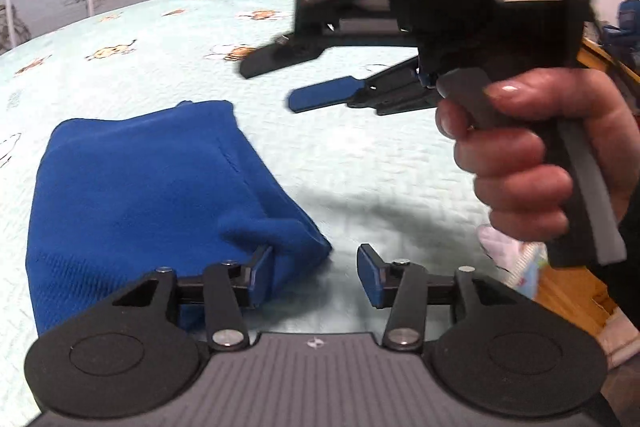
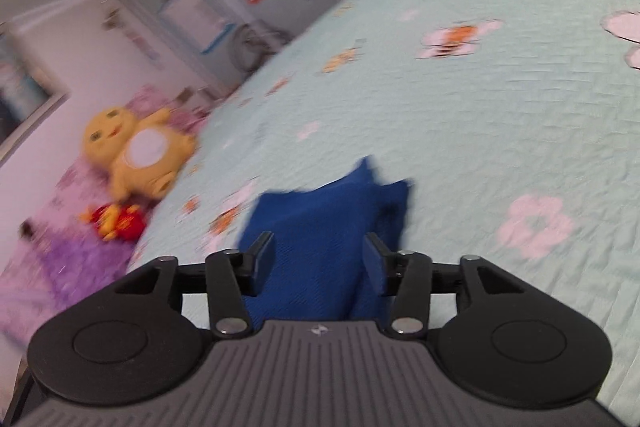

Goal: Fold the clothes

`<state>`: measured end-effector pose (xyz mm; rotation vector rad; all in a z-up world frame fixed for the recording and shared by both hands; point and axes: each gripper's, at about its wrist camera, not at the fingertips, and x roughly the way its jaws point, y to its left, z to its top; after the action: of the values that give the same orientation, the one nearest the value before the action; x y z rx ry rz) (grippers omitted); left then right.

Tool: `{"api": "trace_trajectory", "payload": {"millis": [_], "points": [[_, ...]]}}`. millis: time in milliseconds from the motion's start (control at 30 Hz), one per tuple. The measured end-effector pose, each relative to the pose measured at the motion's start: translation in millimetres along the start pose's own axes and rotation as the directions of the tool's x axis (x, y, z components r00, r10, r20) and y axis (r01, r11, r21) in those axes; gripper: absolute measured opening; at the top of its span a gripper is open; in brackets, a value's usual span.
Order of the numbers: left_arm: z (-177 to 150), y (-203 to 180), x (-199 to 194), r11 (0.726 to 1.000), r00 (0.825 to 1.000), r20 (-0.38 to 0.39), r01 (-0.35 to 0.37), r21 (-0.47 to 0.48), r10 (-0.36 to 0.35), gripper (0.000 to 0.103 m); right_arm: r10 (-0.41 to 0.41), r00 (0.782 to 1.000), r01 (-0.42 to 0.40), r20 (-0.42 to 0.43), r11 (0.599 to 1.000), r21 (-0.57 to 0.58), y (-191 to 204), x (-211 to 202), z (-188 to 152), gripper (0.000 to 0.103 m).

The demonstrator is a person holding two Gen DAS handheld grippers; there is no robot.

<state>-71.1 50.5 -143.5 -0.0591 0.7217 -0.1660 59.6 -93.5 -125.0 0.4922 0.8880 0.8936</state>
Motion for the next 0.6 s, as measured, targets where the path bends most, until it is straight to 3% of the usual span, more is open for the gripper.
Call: {"api": "trace_trajectory", "payload": {"millis": [133, 300, 333, 367, 400, 533, 600], "points": [[-16, 13, -21, 0.999, 0.999, -0.022, -0.035, -0.028, 0.035, 0.05, 0.071, 0.997, -0.073, -0.025, 0.995, -0.07, 25, -18, -22, 0.05], [-36, 44, -43, 0.987, 0.99, -0.049, -0.138, -0.082, 0.134, 0.05, -0.087, 0.992, 0.075, -0.094, 0.989, -0.127, 15, 6, -53, 0.047], [-39, 52, -48, 0.982, 0.987, -0.053, -0.159, -0.101, 0.155, 0.05, -0.134, 0.987, 0.123, -0.09, 0.985, -0.118, 4, 8, -55, 0.029], [-40, 58, -52, 0.976, 0.983, -0.054, -0.179, -0.12, 0.174, 0.05, -0.18, 0.98, 0.171, -0.086, 0.979, -0.108, -7, 10, -57, 0.021], [-42, 64, -56, 0.971, 0.981, -0.053, -0.194, -0.137, 0.189, 0.051, -0.154, 0.985, 0.149, -0.074, 0.987, -0.061, -15, 6, -58, 0.021], [-38, 73, -66, 0.961, 0.978, -0.032, -0.209, -0.18, 0.207, 0.052, -0.135, 0.99, 0.139, 0.041, 0.98, -0.145, 17, -21, -66, 0.024], [-36, 70, -67, 0.962, 0.976, -0.025, -0.218, -0.165, 0.217, 0.053, -0.071, 0.997, 0.076, 0.033, 0.982, -0.174, 32, -22, -75, 0.025]]}}
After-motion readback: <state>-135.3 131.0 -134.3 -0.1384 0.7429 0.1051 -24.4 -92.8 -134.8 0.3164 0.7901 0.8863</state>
